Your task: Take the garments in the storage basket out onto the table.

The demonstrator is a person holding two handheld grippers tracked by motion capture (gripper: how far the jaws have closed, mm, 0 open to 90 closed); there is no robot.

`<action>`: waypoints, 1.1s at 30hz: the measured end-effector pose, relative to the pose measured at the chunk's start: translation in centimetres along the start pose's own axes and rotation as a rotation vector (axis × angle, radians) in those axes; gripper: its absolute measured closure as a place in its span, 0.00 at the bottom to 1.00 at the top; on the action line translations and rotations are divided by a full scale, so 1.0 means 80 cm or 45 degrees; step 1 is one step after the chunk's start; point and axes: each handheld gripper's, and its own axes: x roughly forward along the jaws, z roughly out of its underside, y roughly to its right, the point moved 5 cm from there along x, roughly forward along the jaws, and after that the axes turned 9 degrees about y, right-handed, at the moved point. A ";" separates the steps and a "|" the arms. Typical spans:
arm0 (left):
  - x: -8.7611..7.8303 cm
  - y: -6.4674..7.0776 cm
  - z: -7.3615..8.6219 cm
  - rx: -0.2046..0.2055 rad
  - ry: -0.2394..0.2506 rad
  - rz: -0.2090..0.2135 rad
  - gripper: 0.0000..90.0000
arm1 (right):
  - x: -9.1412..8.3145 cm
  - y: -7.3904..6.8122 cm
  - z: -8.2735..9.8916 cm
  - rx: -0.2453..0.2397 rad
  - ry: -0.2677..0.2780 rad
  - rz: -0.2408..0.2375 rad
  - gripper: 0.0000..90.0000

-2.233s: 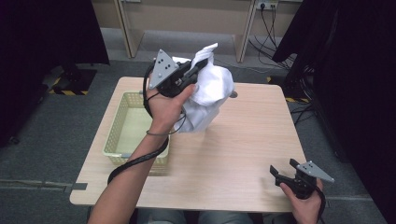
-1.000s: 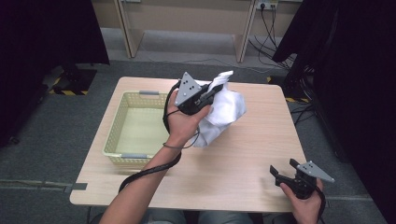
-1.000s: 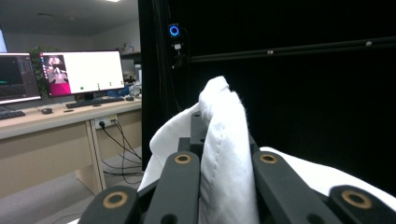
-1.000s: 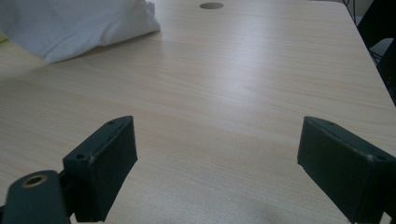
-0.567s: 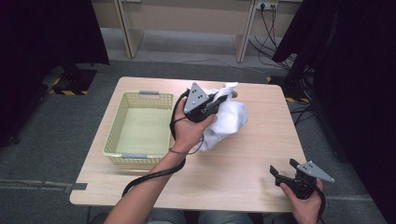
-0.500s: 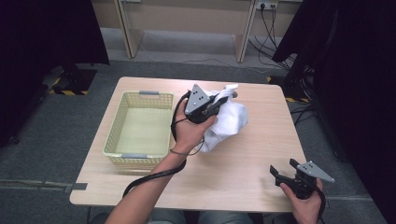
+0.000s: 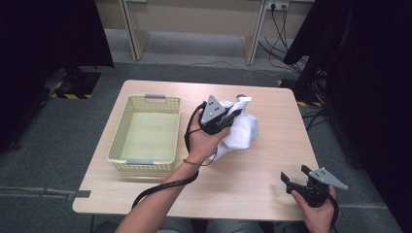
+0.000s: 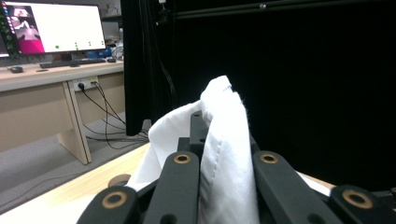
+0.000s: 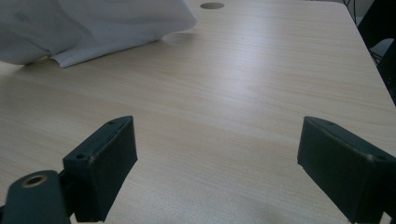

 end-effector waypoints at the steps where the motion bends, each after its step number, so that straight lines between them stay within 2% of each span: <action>1: 0.001 0.001 0.002 -0.002 -0.007 0.003 0.93 | 0.000 0.000 0.000 0.000 0.000 0.000 0.14; 10: 0.003 0.004 0.019 -0.023 -0.059 0.031 0.90 | 0.000 0.000 0.000 0.004 -0.002 0.001 0.14; 20: 0.002 0.007 0.046 -0.030 -0.151 0.067 0.86 | 0.001 0.002 0.000 0.018 -0.005 0.008 0.13; 22: 0.002 0.012 0.051 -0.043 -0.178 0.089 0.84 | 0.001 0.002 0.000 0.018 -0.004 0.009 0.13; 25: 0.001 0.023 0.052 -0.001 -0.201 0.120 0.78 | 0.001 0.002 0.000 0.019 -0.006 0.010 0.13; 33: -0.013 0.044 0.043 0.026 -0.226 0.136 0.57 | 0.000 0.002 0.000 0.014 -0.009 0.017 0.13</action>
